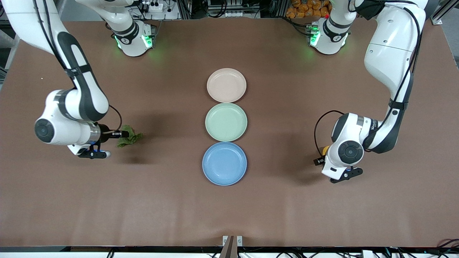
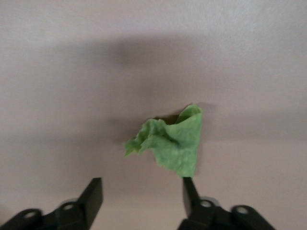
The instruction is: Pick lemon and lettuce from blue and beige plates
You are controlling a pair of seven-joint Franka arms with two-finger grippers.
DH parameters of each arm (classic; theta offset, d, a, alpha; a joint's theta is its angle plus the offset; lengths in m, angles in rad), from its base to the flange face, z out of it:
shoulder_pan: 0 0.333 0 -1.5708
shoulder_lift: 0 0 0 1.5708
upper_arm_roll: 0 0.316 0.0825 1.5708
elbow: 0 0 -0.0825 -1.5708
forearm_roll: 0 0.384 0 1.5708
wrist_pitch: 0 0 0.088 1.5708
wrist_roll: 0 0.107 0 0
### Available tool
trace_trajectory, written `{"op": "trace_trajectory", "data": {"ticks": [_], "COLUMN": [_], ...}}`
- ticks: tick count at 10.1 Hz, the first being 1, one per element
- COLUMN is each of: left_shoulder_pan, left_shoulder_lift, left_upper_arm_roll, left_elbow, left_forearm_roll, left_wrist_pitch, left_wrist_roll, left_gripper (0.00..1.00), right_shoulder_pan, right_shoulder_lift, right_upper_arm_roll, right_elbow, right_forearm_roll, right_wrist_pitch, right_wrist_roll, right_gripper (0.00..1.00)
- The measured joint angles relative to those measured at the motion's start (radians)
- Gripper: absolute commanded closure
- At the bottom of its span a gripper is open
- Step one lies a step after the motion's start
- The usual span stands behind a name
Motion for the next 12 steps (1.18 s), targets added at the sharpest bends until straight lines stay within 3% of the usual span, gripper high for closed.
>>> {"op": "trace_trajectory", "data": {"ticks": [3, 5, 10, 12], "left_shoulder_pan": [0.002, 0.009, 0.018, 0.017], "left_shoulder_lift": [-0.010, -0.042, -0.259, -0.370], "left_upper_arm_roll": [0.000, -0.002, -0.037, -0.059], "left_elbow": [0.012, 0.025, 0.045, 0.054], "left_forearm_roll": [0.000, -0.002, -0.026, -0.116], "left_wrist_pitch": [0.001, 0.003, -0.090, -0.179], "left_wrist_roll": [0.000, 0.000, 0.183, 0.236], "left_gripper": [0.00, 0.00, 0.00, 0.00], "right_shoulder_pan": [-0.023, -0.053, -0.011, -0.017], "right_shoulder_lift": [-0.058, -0.092, -0.178, -0.241], "right_upper_arm_roll": [-0.003, -0.015, -0.018, -0.025], "right_elbow": [0.212, 0.301, 0.375, 0.380], "right_forearm_roll": [-0.002, -0.034, -0.109, -0.110], "right_wrist_pitch": [-0.258, -0.356, -0.409, -0.418], "right_wrist_roll": [0.017, 0.018, 0.107, 0.108], "right_gripper": [0.00, 0.00, 0.00, 0.00]}}
